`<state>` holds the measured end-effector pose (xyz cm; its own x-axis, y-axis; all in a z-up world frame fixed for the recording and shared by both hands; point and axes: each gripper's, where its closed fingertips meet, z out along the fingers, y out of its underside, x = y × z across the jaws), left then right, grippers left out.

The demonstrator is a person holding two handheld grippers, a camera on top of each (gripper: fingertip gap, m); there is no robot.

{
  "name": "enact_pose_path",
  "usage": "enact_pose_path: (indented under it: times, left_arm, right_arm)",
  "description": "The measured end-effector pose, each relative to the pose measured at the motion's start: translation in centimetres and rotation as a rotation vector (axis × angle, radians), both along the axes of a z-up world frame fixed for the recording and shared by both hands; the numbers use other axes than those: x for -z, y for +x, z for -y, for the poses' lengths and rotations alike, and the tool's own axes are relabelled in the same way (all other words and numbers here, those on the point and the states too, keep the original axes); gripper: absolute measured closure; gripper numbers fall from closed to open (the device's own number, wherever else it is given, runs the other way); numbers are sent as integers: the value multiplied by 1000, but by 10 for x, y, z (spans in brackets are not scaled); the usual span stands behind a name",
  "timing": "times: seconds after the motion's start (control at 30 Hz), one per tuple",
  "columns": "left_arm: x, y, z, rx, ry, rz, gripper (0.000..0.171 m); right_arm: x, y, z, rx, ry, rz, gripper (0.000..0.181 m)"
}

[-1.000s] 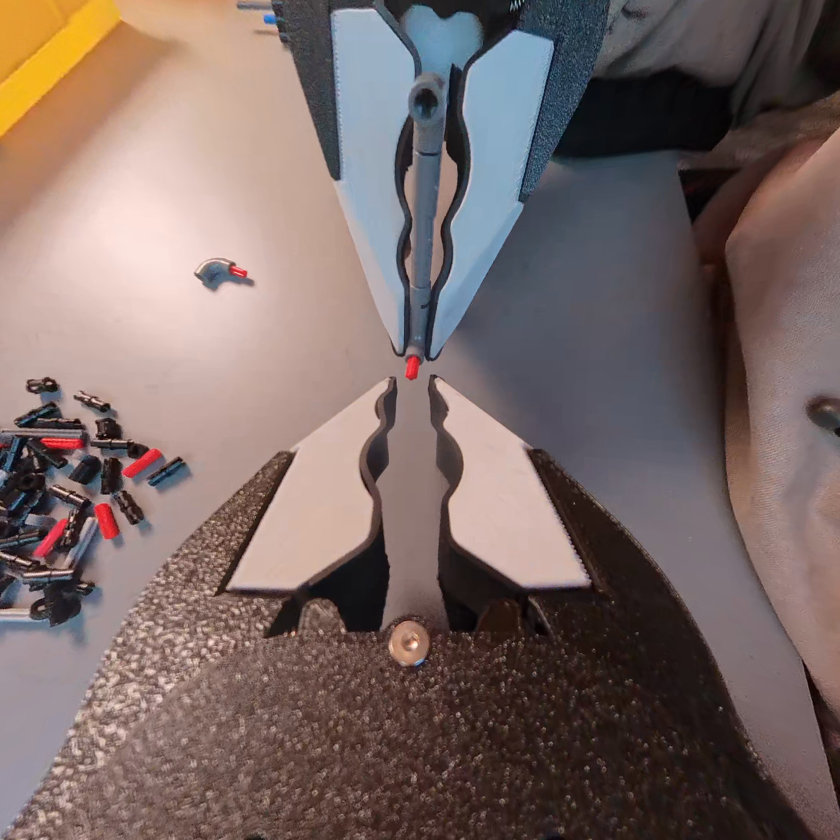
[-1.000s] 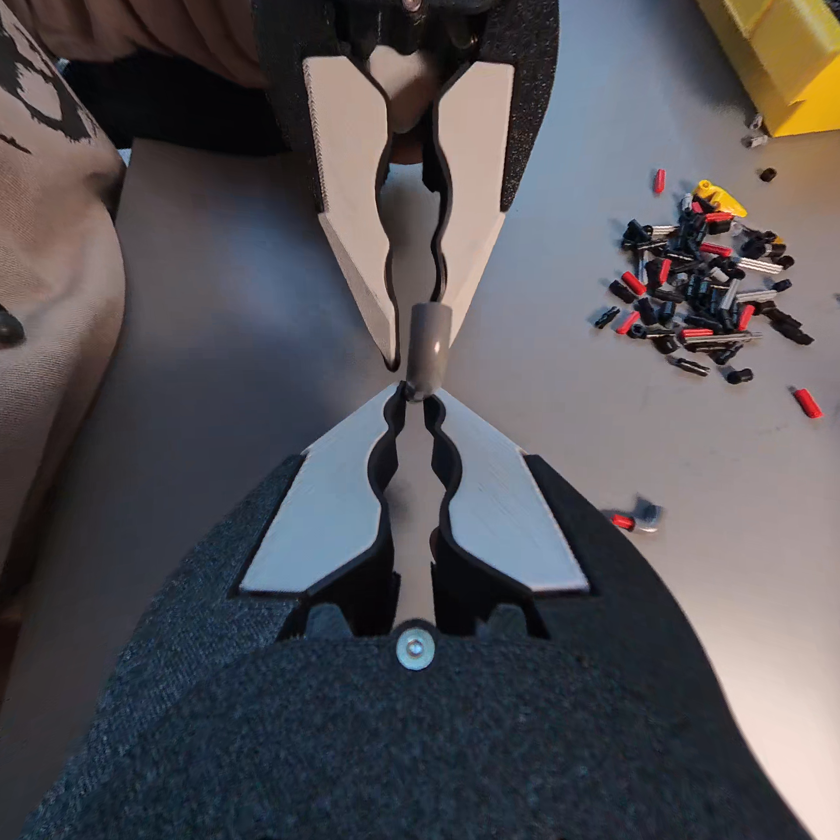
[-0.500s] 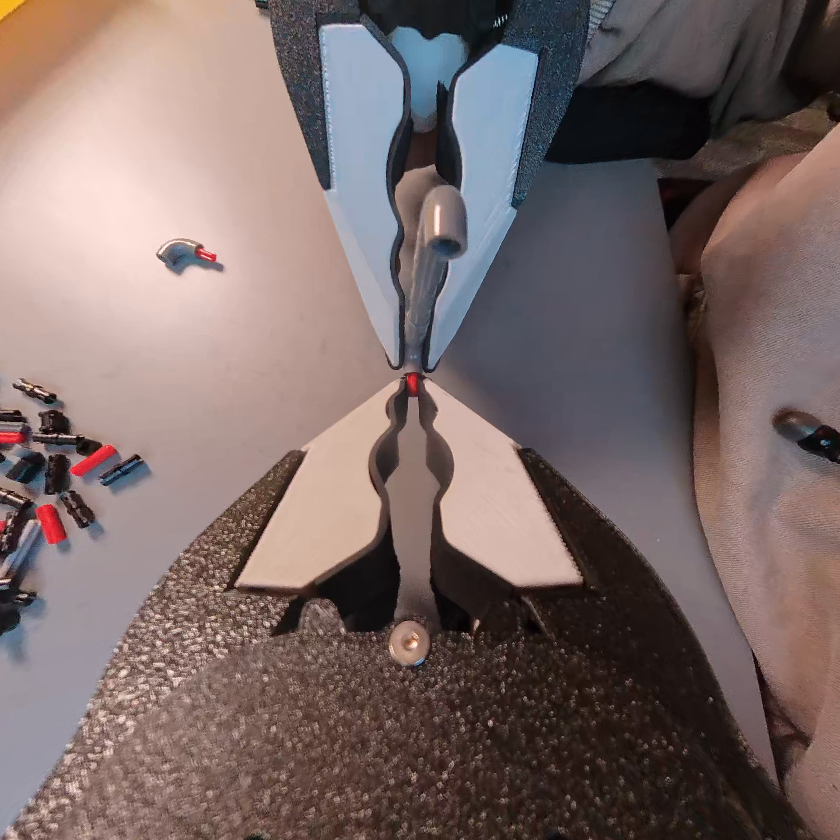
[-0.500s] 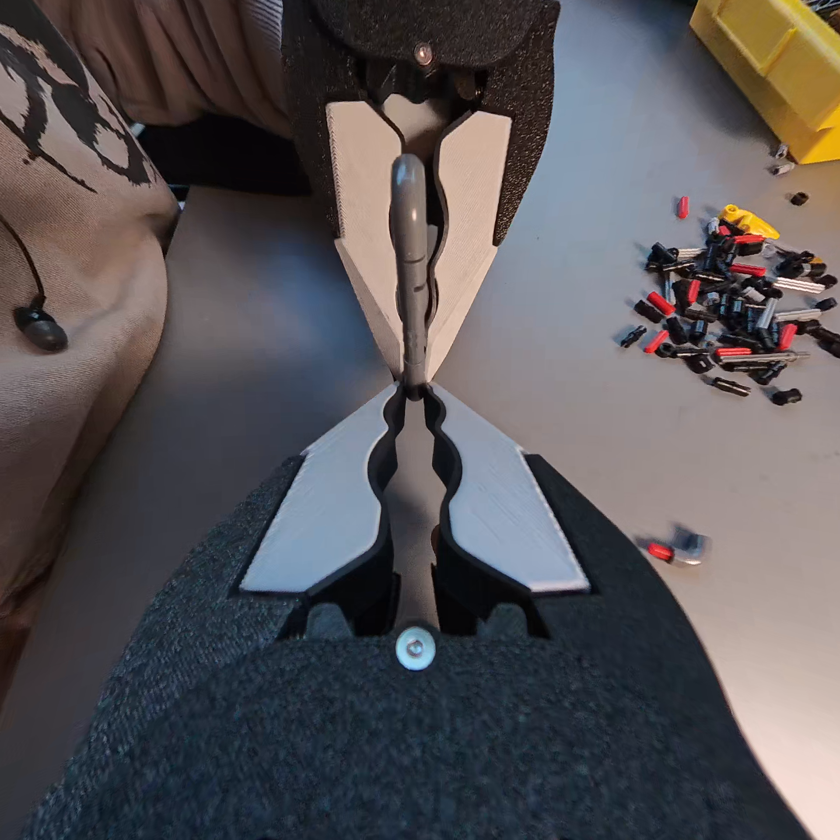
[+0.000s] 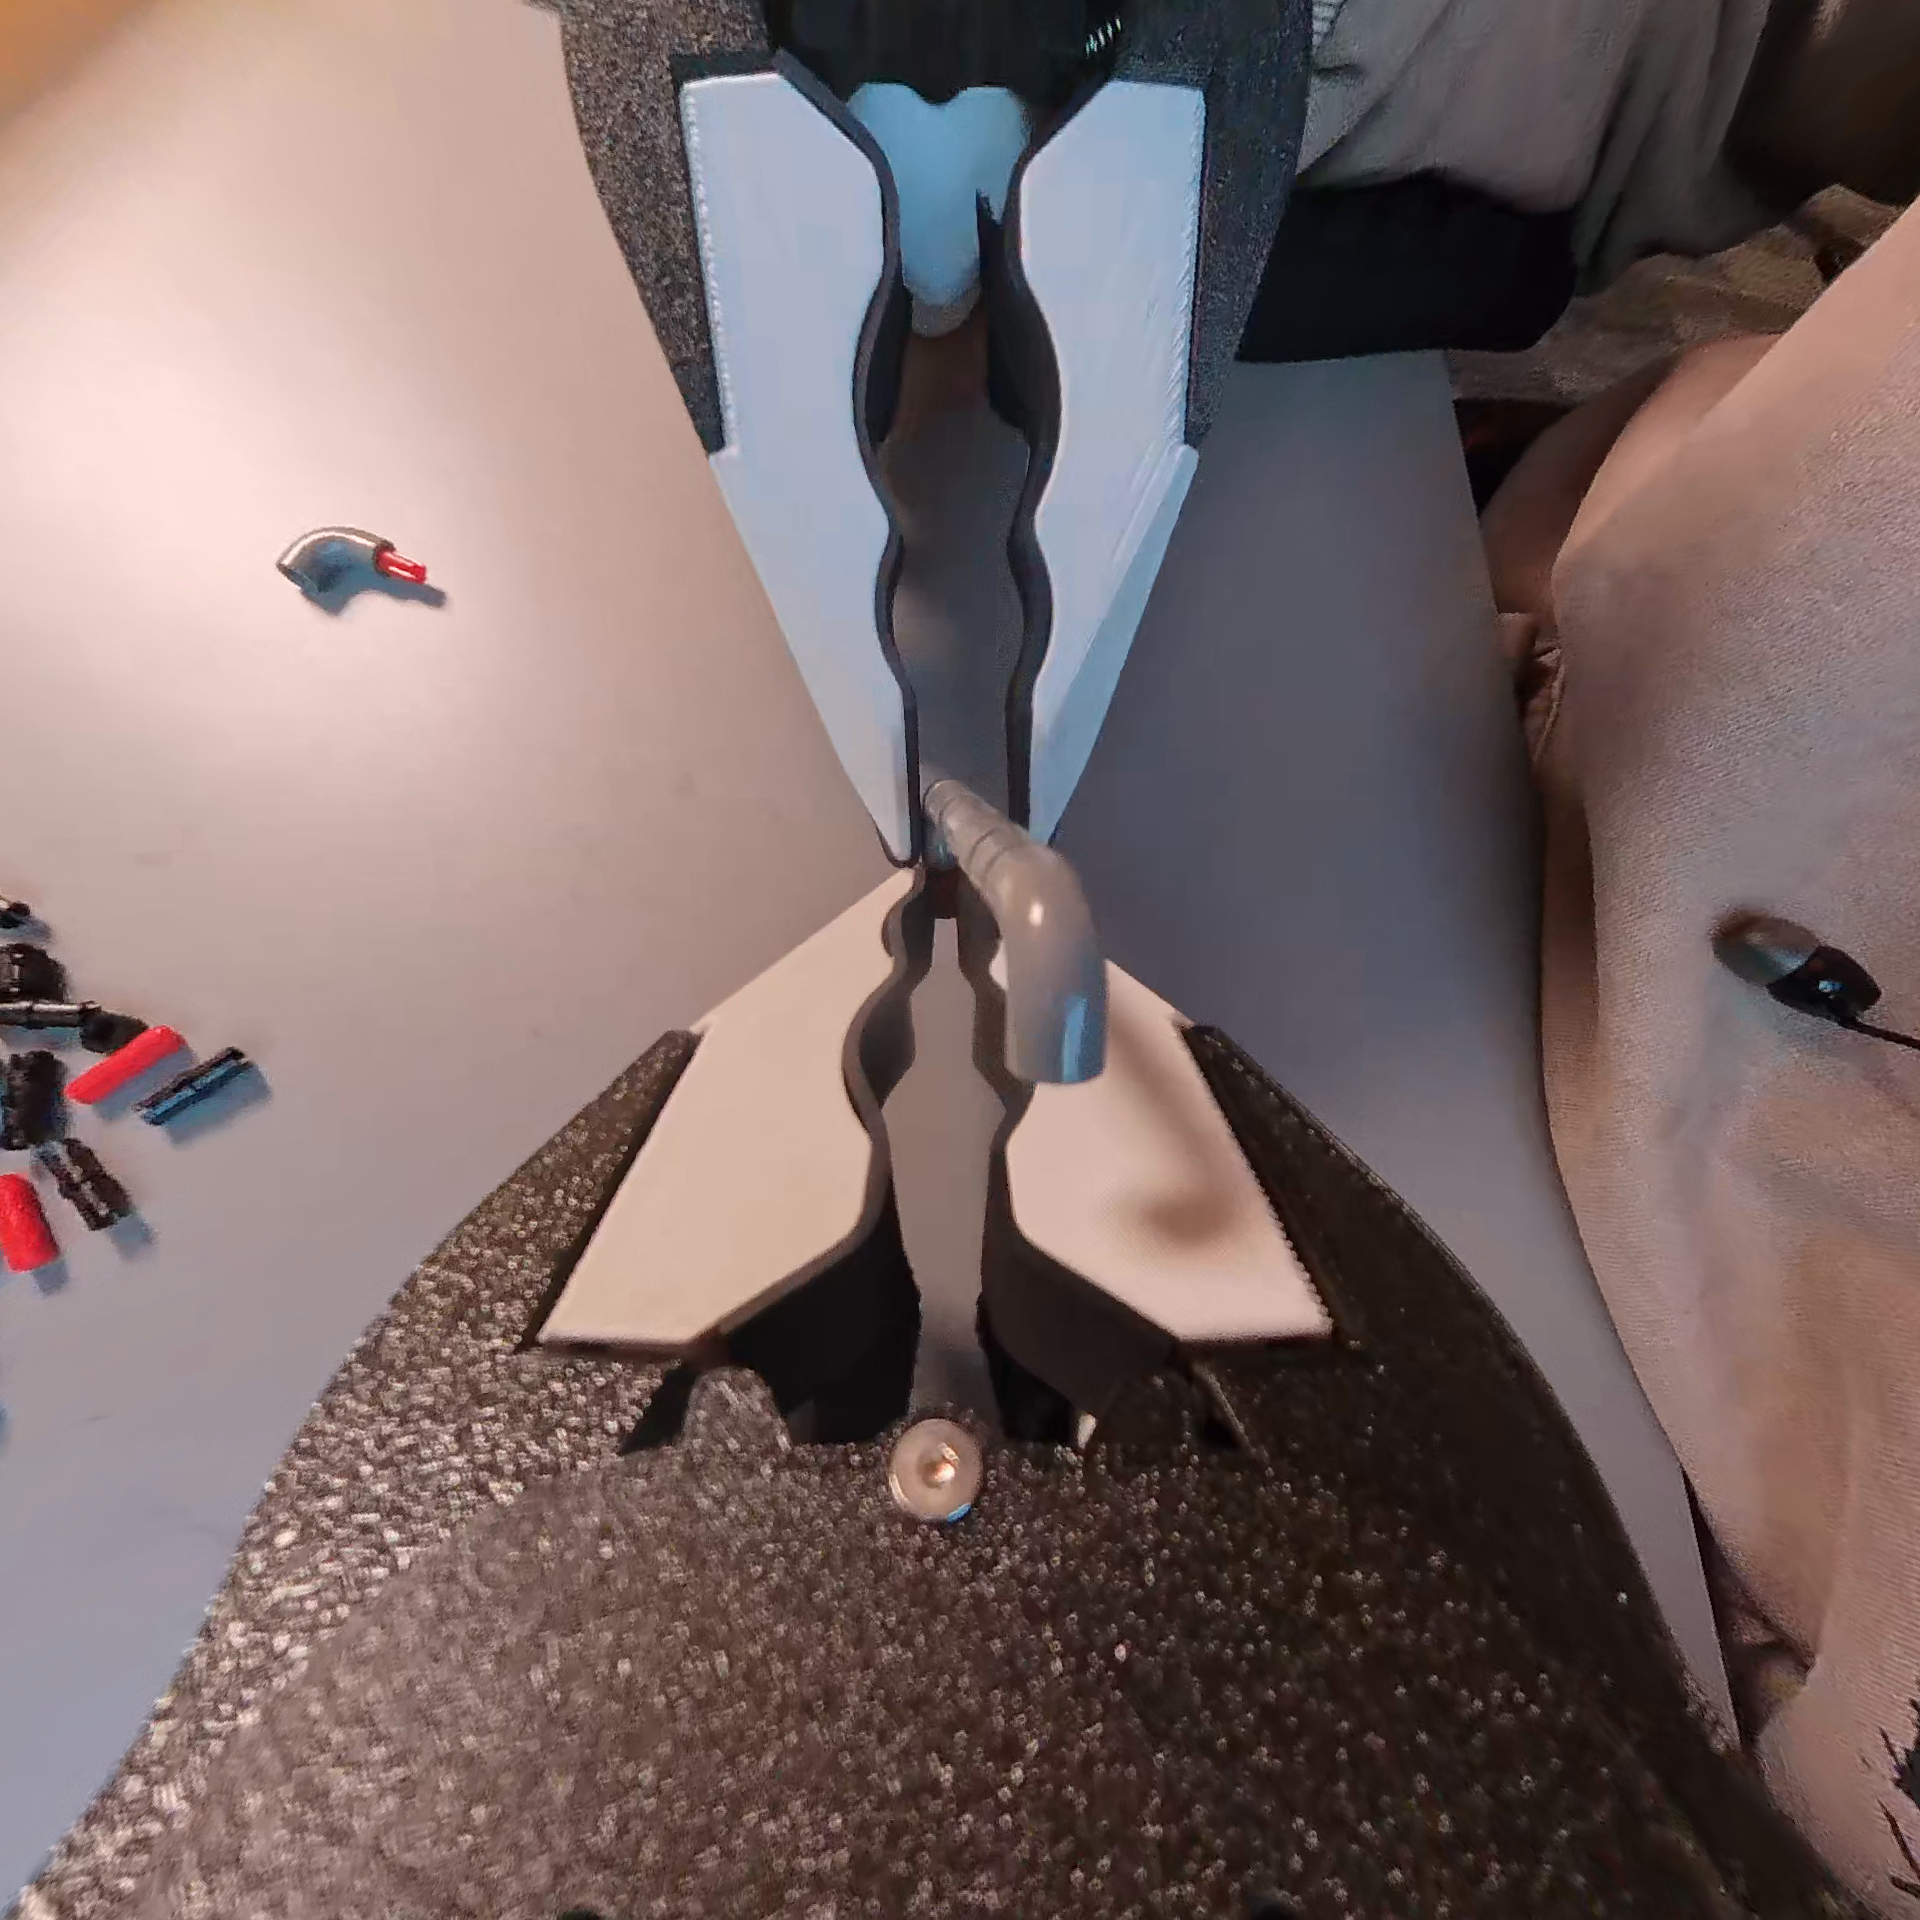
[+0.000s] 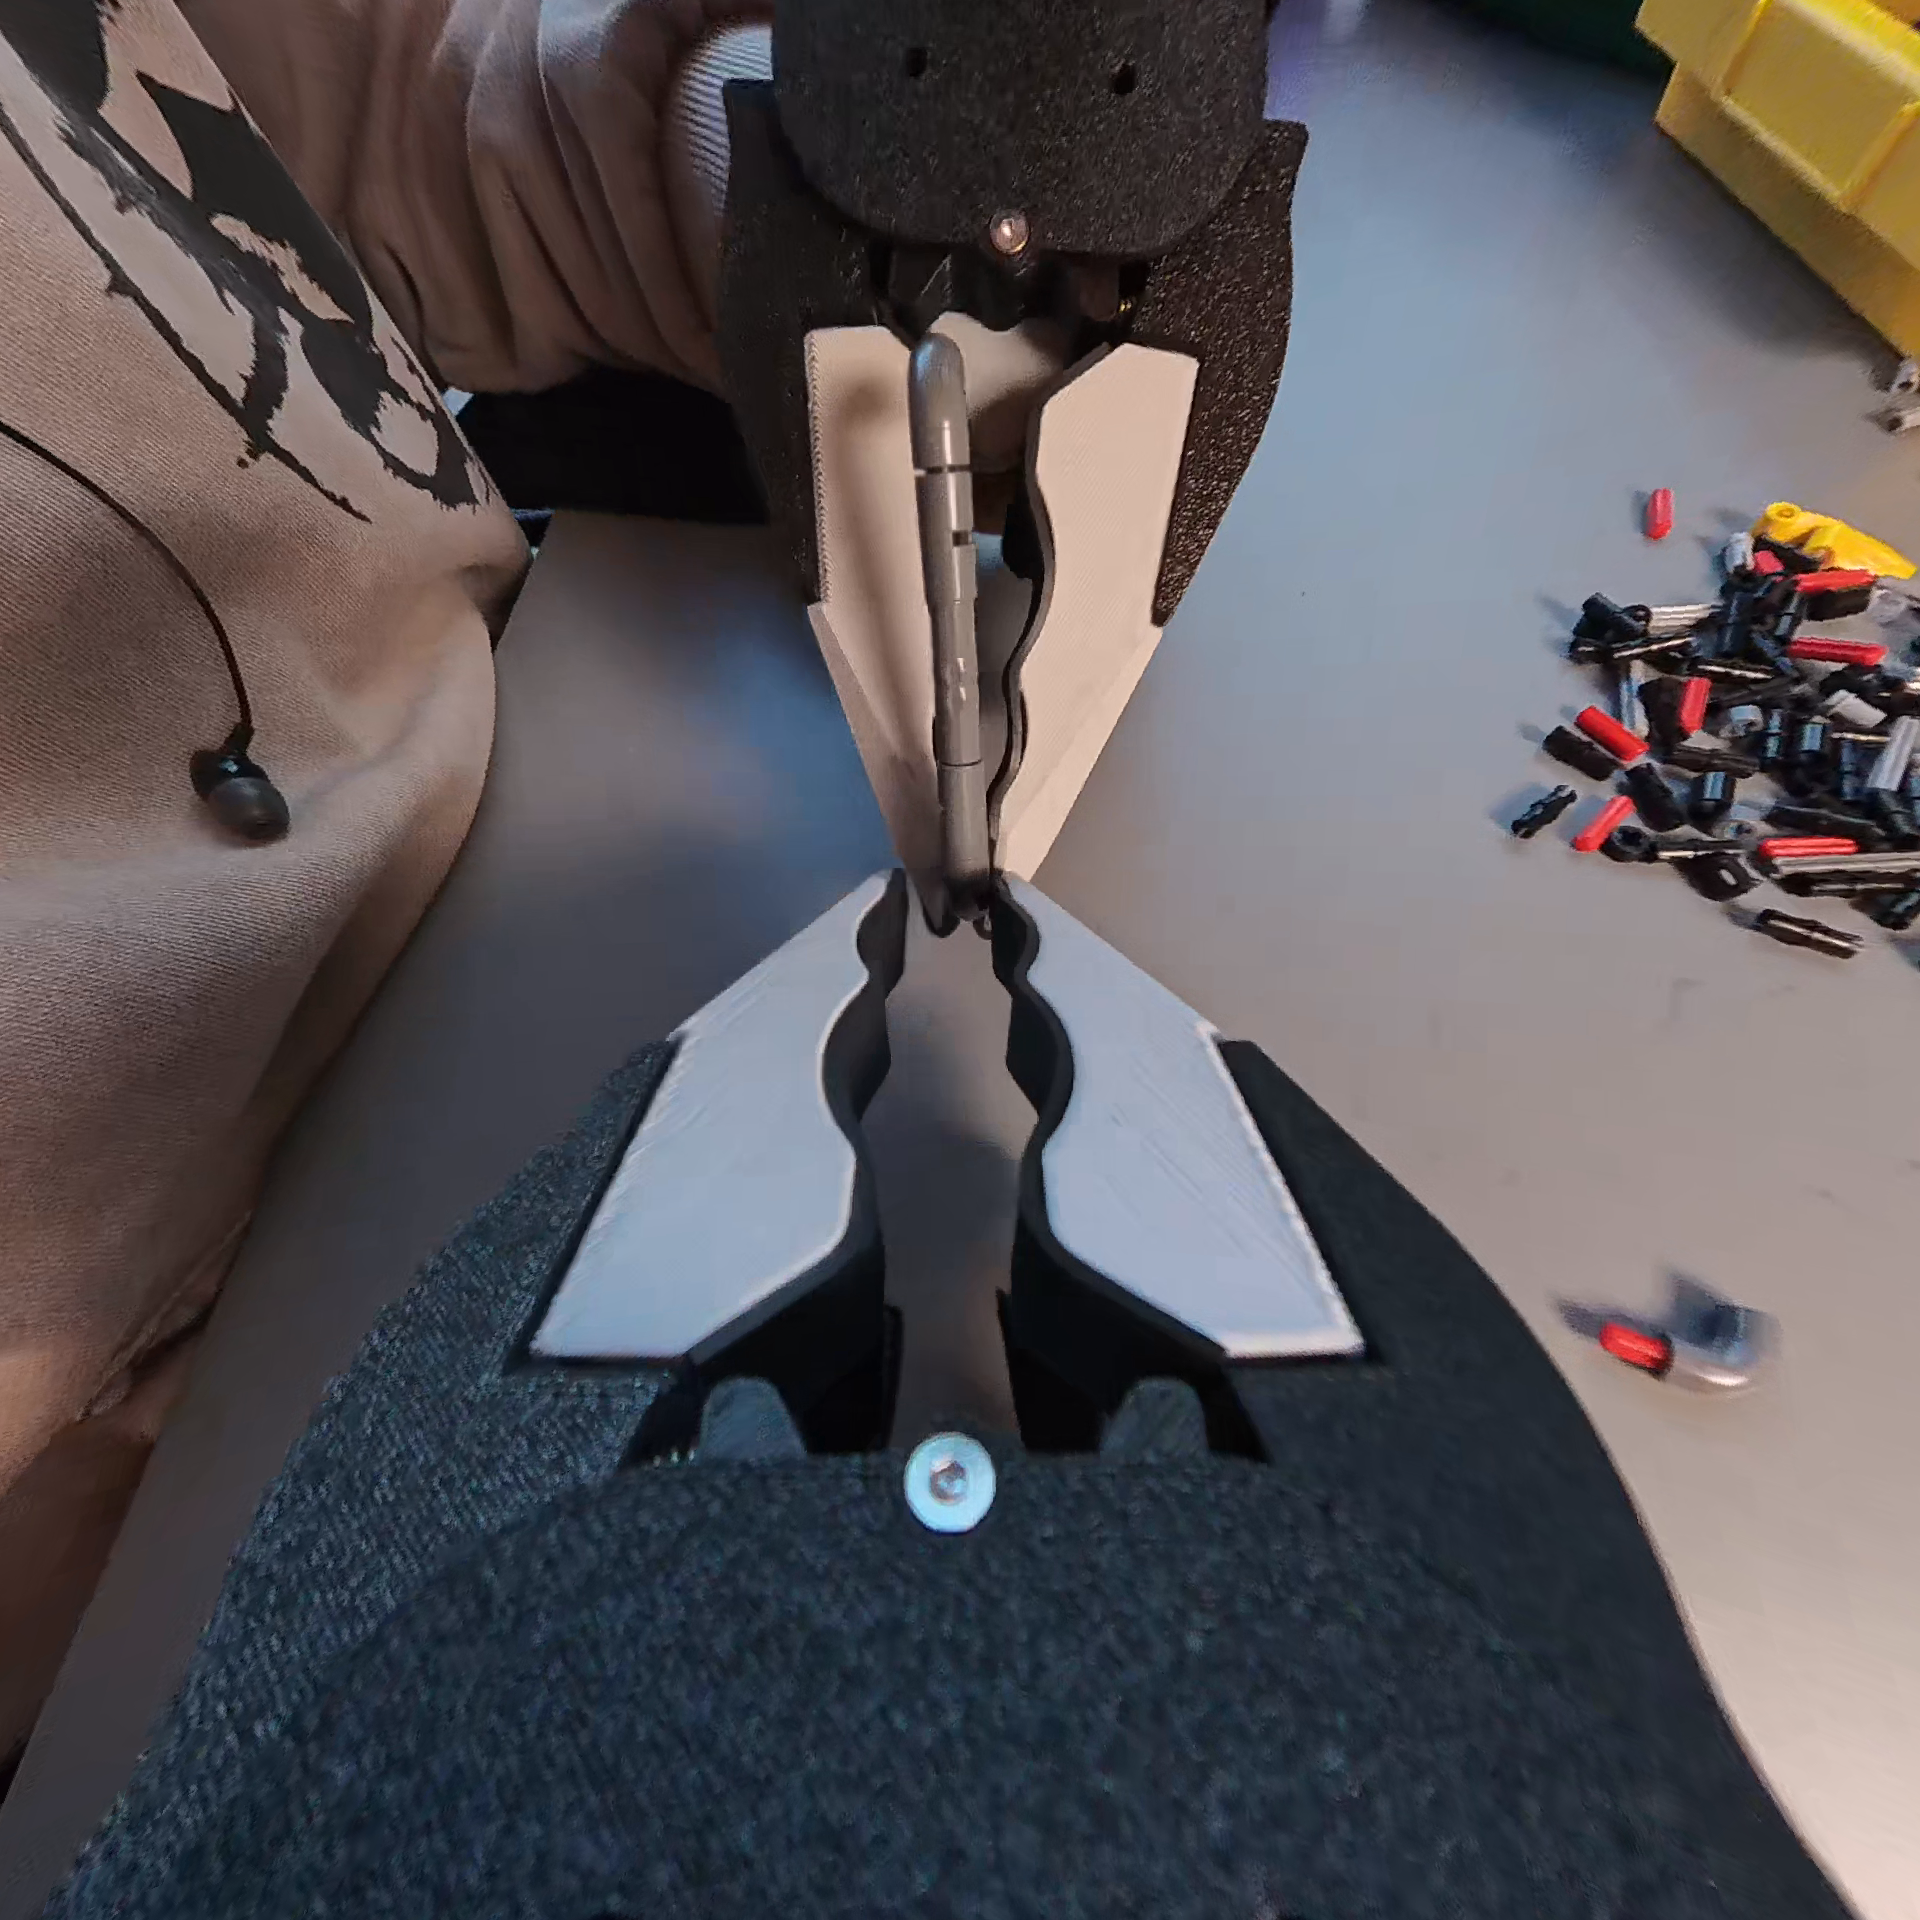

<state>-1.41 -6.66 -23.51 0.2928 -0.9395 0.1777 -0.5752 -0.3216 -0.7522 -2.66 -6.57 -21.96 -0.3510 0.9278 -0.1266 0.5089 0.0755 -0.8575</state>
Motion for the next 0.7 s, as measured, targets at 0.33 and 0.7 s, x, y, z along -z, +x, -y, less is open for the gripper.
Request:
enact_pose_path:
  times: [0.33, 0.7]
  left_arm:
    - [-57, 8, -7, -62, -1, 350, 168]
    - [-91, -1, -21, -182, 328, 278, 168]
  right_arm:
    - [-56, -1, -12, 85, -367, -285, 178]
    - [-97, -7, -30, 147, -715, -461, 179]
